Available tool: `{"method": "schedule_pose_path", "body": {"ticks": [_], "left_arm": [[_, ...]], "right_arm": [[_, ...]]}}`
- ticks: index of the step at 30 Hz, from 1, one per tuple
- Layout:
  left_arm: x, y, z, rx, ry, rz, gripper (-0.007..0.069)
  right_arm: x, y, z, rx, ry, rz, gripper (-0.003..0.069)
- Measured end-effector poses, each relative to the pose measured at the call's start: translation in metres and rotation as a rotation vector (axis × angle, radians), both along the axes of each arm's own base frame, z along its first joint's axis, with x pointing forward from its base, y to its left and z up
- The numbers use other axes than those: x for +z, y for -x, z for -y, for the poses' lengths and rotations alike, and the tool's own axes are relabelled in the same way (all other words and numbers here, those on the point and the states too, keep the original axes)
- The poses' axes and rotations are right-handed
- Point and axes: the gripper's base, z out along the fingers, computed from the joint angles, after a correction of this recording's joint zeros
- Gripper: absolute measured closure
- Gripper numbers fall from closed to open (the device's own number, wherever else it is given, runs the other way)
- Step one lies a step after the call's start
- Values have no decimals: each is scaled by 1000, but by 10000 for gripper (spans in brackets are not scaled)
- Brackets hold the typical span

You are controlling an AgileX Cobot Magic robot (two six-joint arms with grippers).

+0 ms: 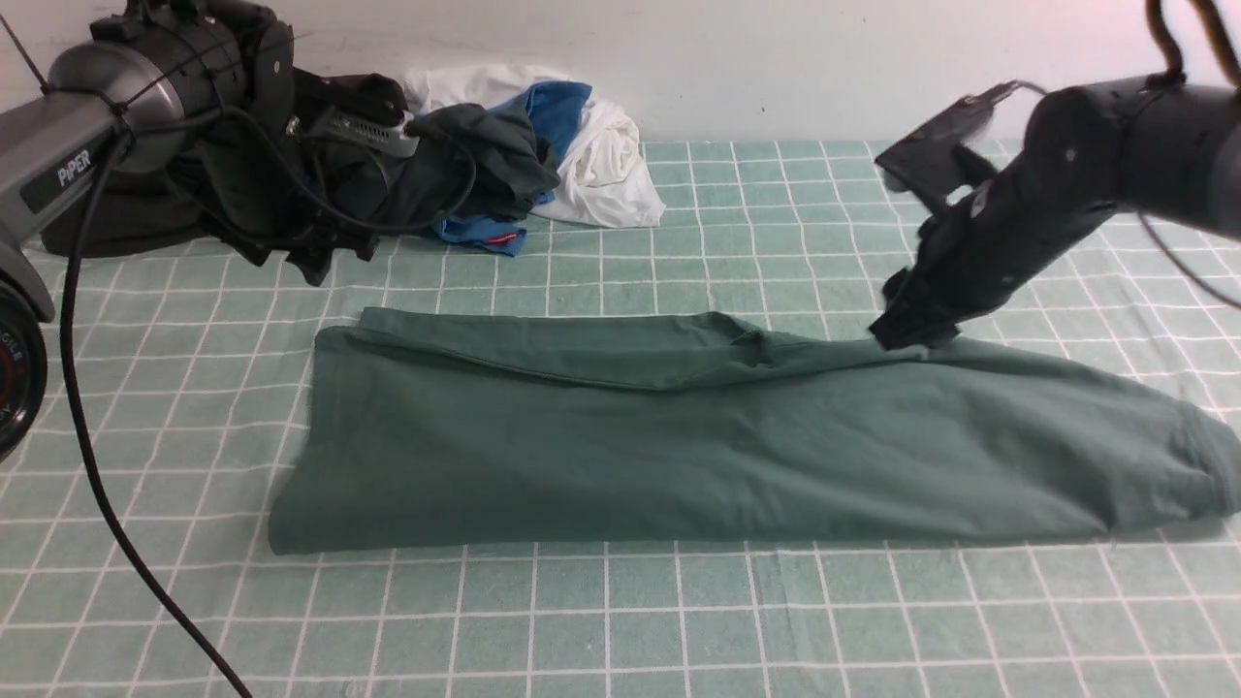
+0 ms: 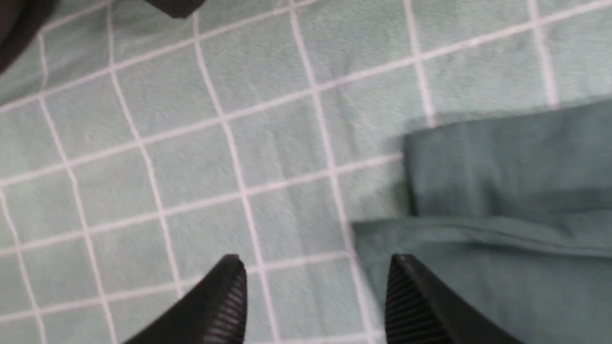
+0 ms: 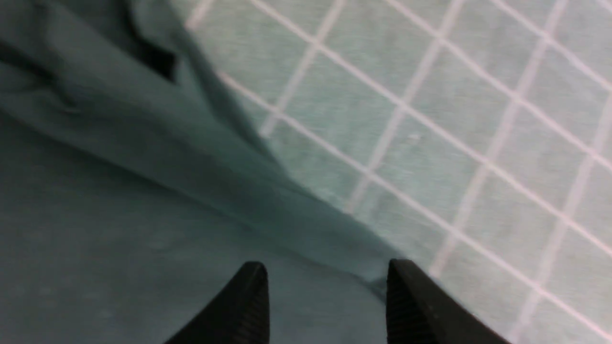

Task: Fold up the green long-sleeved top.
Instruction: Use both arms to drag the lower edge of the fabric forward and fold it over the upper edge, then use the right arm to clamp the right edge of the fabric

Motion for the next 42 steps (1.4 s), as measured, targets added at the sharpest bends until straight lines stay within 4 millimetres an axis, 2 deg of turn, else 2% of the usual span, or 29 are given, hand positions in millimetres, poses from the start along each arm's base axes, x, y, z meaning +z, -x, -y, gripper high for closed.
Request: {"method": "schedule_pose_path", "body": {"ticks": [3, 6, 7, 8, 9, 10, 11, 13, 15, 20, 23, 27, 29, 30, 32, 36, 39, 42], "left_arm": [[3, 5, 10, -22, 31, -47, 285], [2, 10, 25, -81, 52, -94, 365], [2, 10, 26, -84, 53, -96, 371], [1, 12, 33, -112, 62, -114, 423], [1, 12, 33, -113, 62, -116, 430], [1, 14, 38, -138, 67, -126, 491], [1, 14, 38, -140, 68, -128, 497], [1, 16, 42, -163, 76, -147, 582], [0, 17, 43, -174, 82, -154, 609], [0, 19, 48, -207, 98, -173, 629], [0, 19, 50, -214, 101, -175, 628], [0, 19, 50, -216, 103, -175, 628], [0, 20, 52, -219, 106, -176, 628], [0, 20, 52, -219, 106, -176, 628], [1, 21, 60, -235, 111, -176, 628], [8, 29, 78, -275, 122, -168, 628], [23, 45, 89, -305, 128, -159, 628], [39, 69, 88, -315, 135, -164, 628]], "right_arm": [[-17, 3, -30, 38, -45, -30, 375], [-44, 3, -50, 70, -48, -57, 422], [-44, 4, -51, 72, -48, -57, 425], [-57, 4, -57, 82, -41, -77, 447], [-58, 3, -57, 82, -41, -76, 453], [-59, 1, -60, 84, -47, -53, 471], [-60, 0, -60, 84, -48, -48, 473], [-61, -6, -61, 79, -58, 11, 496], [-62, -12, -61, 55, -76, 66, 503], [-60, -30, -48, -66, -165, 196, 509], [-61, -44, -27, -170, -222, 269, 509], [-62, -55, 10, -314, -257, 259, 509], [-55, -58, 27, -362, -250, 223, 509], [-54, -58, 27, -363, -249, 217, 509], [-32, -55, 45, -383, -206, 151, 509], [7, -39, 58, -341, -109, 99, 509], [34, -24, 66, -321, -44, 71, 509], [59, -6, 70, -321, -6, 38, 509]]}}
